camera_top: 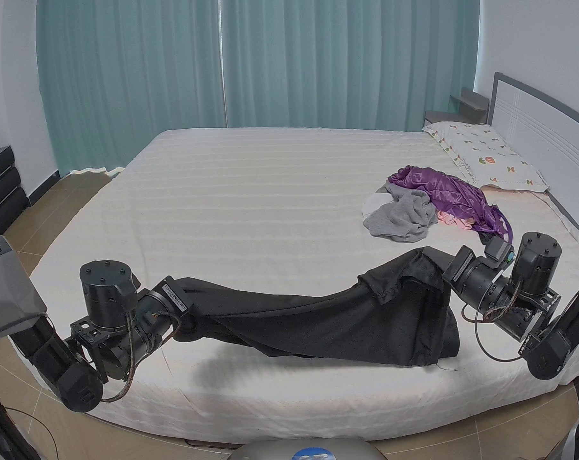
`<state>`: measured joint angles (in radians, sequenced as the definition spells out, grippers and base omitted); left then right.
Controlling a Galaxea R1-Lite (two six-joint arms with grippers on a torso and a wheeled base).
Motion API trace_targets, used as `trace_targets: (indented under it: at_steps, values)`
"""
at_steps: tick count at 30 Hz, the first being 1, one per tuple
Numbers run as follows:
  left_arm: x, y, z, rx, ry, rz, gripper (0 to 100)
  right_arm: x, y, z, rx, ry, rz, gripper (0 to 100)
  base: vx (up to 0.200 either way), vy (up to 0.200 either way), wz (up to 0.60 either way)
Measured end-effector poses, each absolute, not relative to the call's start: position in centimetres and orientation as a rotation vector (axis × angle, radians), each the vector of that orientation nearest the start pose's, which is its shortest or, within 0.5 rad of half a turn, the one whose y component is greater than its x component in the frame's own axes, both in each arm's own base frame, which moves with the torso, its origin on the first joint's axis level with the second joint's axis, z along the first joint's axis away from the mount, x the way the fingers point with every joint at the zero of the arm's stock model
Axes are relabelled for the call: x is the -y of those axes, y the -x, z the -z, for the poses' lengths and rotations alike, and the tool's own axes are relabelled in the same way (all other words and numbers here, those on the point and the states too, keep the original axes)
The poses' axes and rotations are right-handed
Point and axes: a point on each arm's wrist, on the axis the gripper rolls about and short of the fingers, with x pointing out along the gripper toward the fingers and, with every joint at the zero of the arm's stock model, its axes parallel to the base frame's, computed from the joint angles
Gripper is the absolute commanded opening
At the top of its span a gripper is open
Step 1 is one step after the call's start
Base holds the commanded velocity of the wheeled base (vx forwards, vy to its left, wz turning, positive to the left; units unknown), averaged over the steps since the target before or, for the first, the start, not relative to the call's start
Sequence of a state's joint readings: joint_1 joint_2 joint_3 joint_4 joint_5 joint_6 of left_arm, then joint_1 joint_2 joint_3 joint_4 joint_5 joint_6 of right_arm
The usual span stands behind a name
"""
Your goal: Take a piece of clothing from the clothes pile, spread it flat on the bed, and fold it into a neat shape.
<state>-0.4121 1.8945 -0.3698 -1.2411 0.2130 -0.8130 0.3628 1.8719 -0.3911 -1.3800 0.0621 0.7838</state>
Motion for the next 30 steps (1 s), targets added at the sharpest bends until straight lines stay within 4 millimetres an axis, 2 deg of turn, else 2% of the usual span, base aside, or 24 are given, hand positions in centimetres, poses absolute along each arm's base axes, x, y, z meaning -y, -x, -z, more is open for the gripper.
trace_targets:
  at_steps: [4,12,19,30]
  values:
    - [10.6,-25.5,-8.6,-0.328,0.72,0.079,0,-10.1,-26.3,-10.9,-0.262,-0.756,-0.363,0,0.0,0.2,0.0]
    - [10.7,-25.3,-8.5,-0.335,0.716,0.082,0,-10.1,-26.0,-11.0,-0.257,-0.755,-0.366,0,0.0,0.0,0.0]
    - [10.7,-24.9,-8.1,-0.353,0.709,0.079,0,-9.6,-25.1,-10.2,-0.273,-0.751,-0.34,0,0.0,0.0,0.0]
    - [10.5,-23.2,-8.9,-0.346,0.682,0.1,0,-8.6,-21.9,-10.3,-0.256,-0.745,-0.313,0,-0.2,0.0,0.0]
